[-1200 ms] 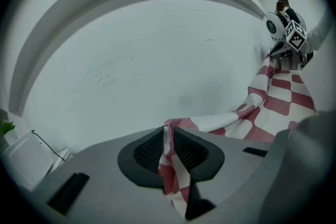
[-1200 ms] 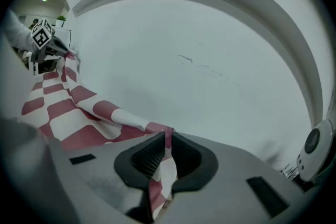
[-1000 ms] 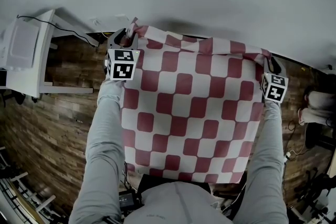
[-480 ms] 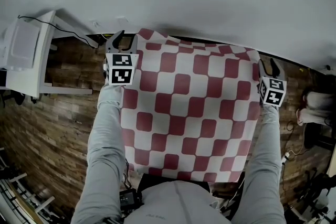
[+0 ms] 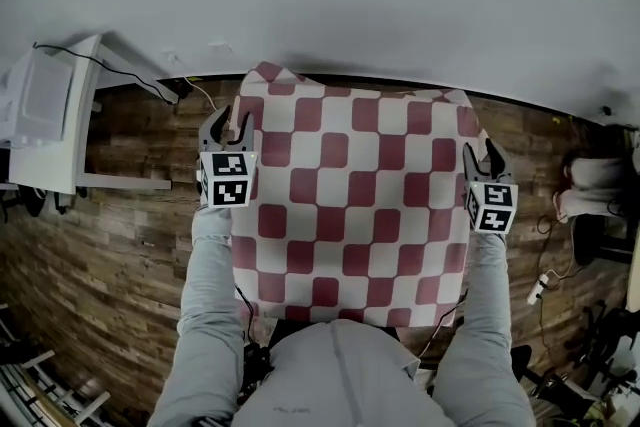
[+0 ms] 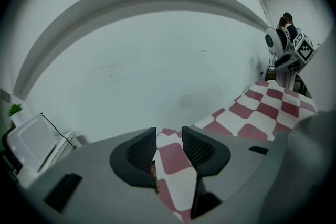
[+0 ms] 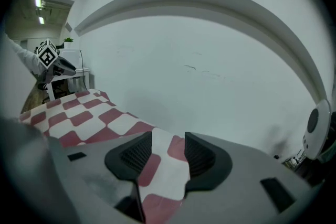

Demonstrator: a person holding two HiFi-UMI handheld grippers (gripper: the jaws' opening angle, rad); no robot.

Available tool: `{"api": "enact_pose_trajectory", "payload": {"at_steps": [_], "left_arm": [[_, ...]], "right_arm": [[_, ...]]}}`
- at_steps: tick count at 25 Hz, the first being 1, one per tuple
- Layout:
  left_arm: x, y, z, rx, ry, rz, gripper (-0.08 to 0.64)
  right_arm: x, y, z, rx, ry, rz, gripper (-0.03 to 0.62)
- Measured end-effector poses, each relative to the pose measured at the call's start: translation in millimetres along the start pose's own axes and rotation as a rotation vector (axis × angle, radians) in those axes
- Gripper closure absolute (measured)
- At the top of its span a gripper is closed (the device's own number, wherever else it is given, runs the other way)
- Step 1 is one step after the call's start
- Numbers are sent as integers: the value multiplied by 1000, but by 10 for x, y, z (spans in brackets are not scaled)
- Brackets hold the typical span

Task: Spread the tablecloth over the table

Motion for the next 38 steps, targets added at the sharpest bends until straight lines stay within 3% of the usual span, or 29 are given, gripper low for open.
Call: {"api": "enact_pose_trajectory", "payload": {"at_steps": [8, 16, 26, 38], "left_arm": [[-760, -306, 793, -5, -129, -33, 394], [-1177, -860, 1479, -40, -250, -127, 394], [-1121, -1235, 2028, -59, -346, -230, 394], [-1018, -1140, 2128, -84, -329, -186, 474]], "right_arm": [[-912, -722, -704, 4, 94, -102, 416], [-1310, -1499, -1367, 9, 150, -241, 417], [-1309, -1952, -1194, 117, 65, -299, 430], [-1190, -1945, -1061, 194, 82, -281, 423]]}}
Point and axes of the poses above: the fingertips, and each gripper's own axes: x forward along the fingers, z to its right, y out of its top, the point moved 8 cm from there along -x, backward along the fingers, and after that the axes turned 11 degrees about x, right-handed, at the moved point
